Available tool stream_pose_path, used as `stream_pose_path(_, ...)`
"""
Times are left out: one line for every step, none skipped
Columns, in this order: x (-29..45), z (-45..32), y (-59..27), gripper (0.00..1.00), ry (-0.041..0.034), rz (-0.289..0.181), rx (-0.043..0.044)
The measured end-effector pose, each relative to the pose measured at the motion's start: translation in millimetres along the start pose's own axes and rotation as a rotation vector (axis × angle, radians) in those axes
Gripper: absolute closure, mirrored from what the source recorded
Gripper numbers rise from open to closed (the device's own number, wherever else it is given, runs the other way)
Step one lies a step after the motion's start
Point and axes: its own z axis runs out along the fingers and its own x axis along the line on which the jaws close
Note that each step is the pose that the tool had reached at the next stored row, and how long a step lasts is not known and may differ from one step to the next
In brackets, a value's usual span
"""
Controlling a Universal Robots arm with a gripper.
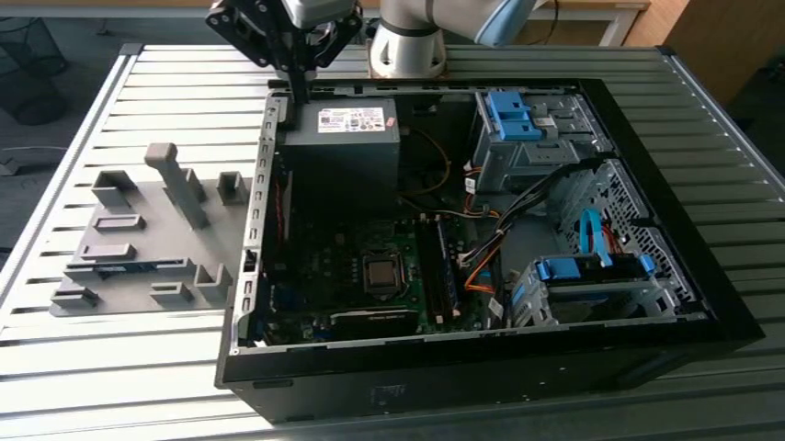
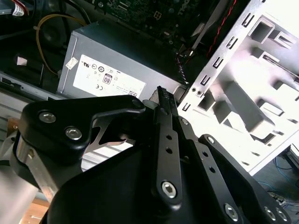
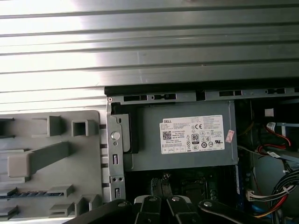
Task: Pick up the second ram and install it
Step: 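Reach for the second ram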
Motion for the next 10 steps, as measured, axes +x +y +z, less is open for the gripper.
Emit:
stream_pose_path(0.5, 0.0, 0.0, 0.89, 0.0000, 0.000, 0.0000)
stream_pose_path(1.0, 0.0, -0.1, 0.89, 0.0001, 0.000, 0.0001)
stream_pose_path(1.6, 0.0, -0.1, 0.89, 0.0000, 0.000, 0.0000)
stream_pose_path(2.1, 0.0, -0.2, 0.89, 0.0000, 0.000, 0.0001)
stream_pose_path(2.7, 0.0, -0.2, 0.89, 0.0001, 0.000, 0.0001)
stream_pose_path(3.2, 0.0, -0.2, 0.89, 0.0001, 0.000, 0.0002)
stream_pose_path(3.7, 0.0, -0.3, 0.89, 0.0001, 0.000, 0.0001)
stream_pose_path(4.2, 0.0, -0.3, 0.89, 0.0000, 0.000, 0.0001)
stream_pose_path(4.8, 0.0, -0.4, 0.89, 0.0000, 0.000, 0.0001)
stream_pose_path(5.4, 0.0, -0.4, 0.89, 0.0000, 0.000, 0.0000)
